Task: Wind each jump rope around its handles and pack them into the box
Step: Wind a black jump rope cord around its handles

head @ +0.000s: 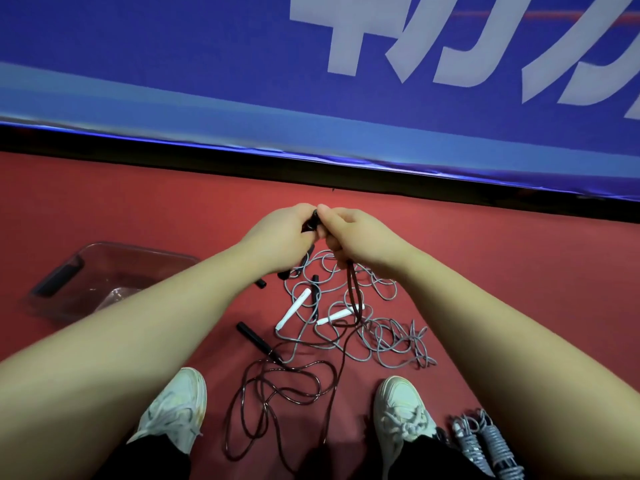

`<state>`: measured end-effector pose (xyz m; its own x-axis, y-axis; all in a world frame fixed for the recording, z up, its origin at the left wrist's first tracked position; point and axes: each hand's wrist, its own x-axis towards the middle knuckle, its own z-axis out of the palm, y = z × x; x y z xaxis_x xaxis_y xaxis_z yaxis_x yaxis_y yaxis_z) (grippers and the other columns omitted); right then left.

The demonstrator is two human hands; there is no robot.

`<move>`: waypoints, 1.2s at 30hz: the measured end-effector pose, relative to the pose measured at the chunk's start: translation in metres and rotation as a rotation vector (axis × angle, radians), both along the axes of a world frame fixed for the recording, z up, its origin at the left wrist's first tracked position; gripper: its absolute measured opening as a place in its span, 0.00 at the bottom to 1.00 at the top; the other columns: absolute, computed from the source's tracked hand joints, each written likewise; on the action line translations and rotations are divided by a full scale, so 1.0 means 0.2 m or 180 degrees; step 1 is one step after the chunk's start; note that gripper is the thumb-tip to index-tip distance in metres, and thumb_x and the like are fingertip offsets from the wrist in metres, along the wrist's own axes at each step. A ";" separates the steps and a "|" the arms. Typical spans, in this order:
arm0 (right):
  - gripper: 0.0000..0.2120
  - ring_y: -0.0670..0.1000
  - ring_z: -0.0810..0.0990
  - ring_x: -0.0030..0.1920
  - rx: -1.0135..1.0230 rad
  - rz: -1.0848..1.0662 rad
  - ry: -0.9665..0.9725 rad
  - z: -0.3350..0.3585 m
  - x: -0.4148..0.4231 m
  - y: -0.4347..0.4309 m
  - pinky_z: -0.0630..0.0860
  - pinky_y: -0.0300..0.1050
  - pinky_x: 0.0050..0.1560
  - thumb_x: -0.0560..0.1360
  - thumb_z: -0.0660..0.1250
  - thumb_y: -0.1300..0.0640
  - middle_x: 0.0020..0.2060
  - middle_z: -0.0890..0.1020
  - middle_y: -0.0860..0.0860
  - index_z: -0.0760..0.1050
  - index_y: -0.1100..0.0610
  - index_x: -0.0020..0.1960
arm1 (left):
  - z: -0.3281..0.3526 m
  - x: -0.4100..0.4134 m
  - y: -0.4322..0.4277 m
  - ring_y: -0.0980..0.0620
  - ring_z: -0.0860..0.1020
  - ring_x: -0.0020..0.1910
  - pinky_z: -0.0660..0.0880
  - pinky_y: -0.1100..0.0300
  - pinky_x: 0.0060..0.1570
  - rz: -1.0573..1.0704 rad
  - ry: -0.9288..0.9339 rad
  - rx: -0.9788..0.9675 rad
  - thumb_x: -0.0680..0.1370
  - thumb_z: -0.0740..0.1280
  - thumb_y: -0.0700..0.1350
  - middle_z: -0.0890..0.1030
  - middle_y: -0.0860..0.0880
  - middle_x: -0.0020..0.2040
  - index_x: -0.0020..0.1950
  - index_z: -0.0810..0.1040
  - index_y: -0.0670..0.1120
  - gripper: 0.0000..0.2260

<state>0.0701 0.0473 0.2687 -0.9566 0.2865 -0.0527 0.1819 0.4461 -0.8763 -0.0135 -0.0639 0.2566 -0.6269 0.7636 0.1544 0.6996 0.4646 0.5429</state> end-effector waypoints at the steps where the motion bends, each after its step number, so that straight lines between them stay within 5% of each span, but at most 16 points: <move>1: 0.19 0.45 0.62 0.22 -0.0033 0.0020 0.0004 0.01 0.00 0.00 0.62 0.40 0.26 0.82 0.52 0.48 0.23 0.65 0.45 0.67 0.56 0.37 | 0.00 0.00 0.00 0.45 0.75 0.48 0.73 0.51 0.48 0.0012 0.0029 0.0067 0.79 0.59 0.41 0.79 0.46 0.48 0.49 0.70 0.49 0.03; 5: 0.20 0.44 0.61 0.21 -0.0265 0.0070 -0.0090 0.03 -0.01 -0.01 0.61 0.38 0.26 0.82 0.49 0.46 0.24 0.66 0.46 0.69 0.56 0.40 | -0.05 -0.01 0.01 0.45 0.73 0.44 0.68 0.52 0.42 0.0127 -0.0030 0.0318 0.79 0.59 0.40 0.75 0.48 0.41 0.46 0.71 0.46 0.04; 8: 0.18 0.45 0.61 0.23 -0.0505 0.0057 -0.0133 0.03 -0.01 0.01 0.59 0.37 0.25 0.83 0.50 0.50 0.26 0.67 0.48 0.72 0.57 0.43 | -0.09 -0.05 0.03 0.45 0.76 0.50 0.73 0.53 0.50 0.0532 -0.0478 0.0720 0.80 0.60 0.40 0.79 0.47 0.47 0.53 0.76 0.45 0.06; 12: 0.15 0.44 0.59 0.23 -0.0774 -0.0127 -0.0171 -0.03 0.02 0.06 0.57 0.35 0.24 0.82 0.55 0.53 0.27 0.67 0.47 0.77 0.55 0.44 | -0.08 -0.12 -0.02 0.44 0.80 0.49 0.77 0.43 0.53 0.0735 -0.1205 0.1564 0.79 0.60 0.38 0.79 0.47 0.44 0.49 0.72 0.58 0.13; 16: 0.14 0.44 0.58 0.24 -0.0910 -0.0510 0.0040 -0.04 0.02 0.08 0.54 0.38 0.26 0.81 0.57 0.53 0.26 0.68 0.46 0.78 0.56 0.43 | -0.06 -0.14 -0.07 0.46 0.79 0.47 0.78 0.47 0.54 0.0106 -0.0655 0.1128 0.80 0.59 0.39 0.78 0.44 0.54 0.67 0.64 0.71 0.27; 19: 0.14 0.45 0.57 0.26 -0.0782 -0.0585 0.0126 -0.01 0.01 0.08 0.53 0.39 0.27 0.81 0.57 0.54 0.25 0.68 0.45 0.77 0.55 0.42 | -0.07 -0.16 -0.07 0.46 0.80 0.50 0.78 0.46 0.54 0.0009 -0.0713 0.1049 0.80 0.60 0.41 0.79 0.51 0.52 0.67 0.66 0.69 0.24; 23: 0.14 0.45 0.59 0.25 -0.0680 -0.0428 0.0074 0.01 0.00 0.06 0.55 0.36 0.26 0.82 0.56 0.55 0.27 0.68 0.47 0.76 0.56 0.42 | -0.08 -0.17 -0.08 0.46 0.80 0.50 0.77 0.47 0.54 0.0055 -0.0624 0.1040 0.80 0.61 0.43 0.82 0.48 0.51 0.64 0.70 0.63 0.17; 26: 0.15 0.44 0.61 0.25 -0.0575 -0.0208 0.0075 0.02 0.00 0.04 0.58 0.36 0.27 0.82 0.55 0.55 0.28 0.68 0.48 0.76 0.57 0.42 | -0.08 -0.16 -0.07 0.44 0.80 0.47 0.77 0.44 0.51 0.0240 -0.0703 0.1124 0.80 0.61 0.44 0.82 0.46 0.48 0.52 0.71 0.59 0.08; 29: 0.15 0.43 0.62 0.23 -0.0367 -0.0015 0.0104 0.02 -0.01 0.00 0.60 0.36 0.26 0.82 0.55 0.55 0.29 0.68 0.48 0.76 0.56 0.43 | -0.09 -0.16 -0.05 0.43 0.81 0.46 0.77 0.42 0.51 0.0451 -0.1062 0.1234 0.80 0.60 0.44 0.82 0.46 0.46 0.45 0.71 0.60 0.11; 34: 0.15 0.44 0.62 0.24 -0.0103 0.0000 0.0169 0.02 -0.04 -0.02 0.60 0.37 0.27 0.82 0.56 0.55 0.28 0.70 0.47 0.78 0.62 0.51 | -0.09 -0.13 -0.03 0.59 0.79 0.37 0.78 0.54 0.44 0.0423 -0.2089 0.1542 0.83 0.56 0.41 0.78 0.52 0.40 0.51 0.72 0.55 0.10; 36: 0.14 0.44 0.62 0.25 -0.0055 -0.0001 0.0179 0.02 -0.05 -0.03 0.60 0.38 0.28 0.82 0.56 0.55 0.28 0.70 0.46 0.78 0.59 0.49 | -0.09 -0.13 -0.02 0.54 0.77 0.41 0.76 0.57 0.43 0.0394 -0.2222 0.1413 0.83 0.56 0.41 0.77 0.50 0.43 0.53 0.71 0.50 0.06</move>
<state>0.0611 0.0421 0.2731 -0.9581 0.2864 -0.0036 0.1321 0.4309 -0.8927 -0.0387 -0.0689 0.2386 -0.7654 0.6428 -0.0304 0.0926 0.1568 0.9833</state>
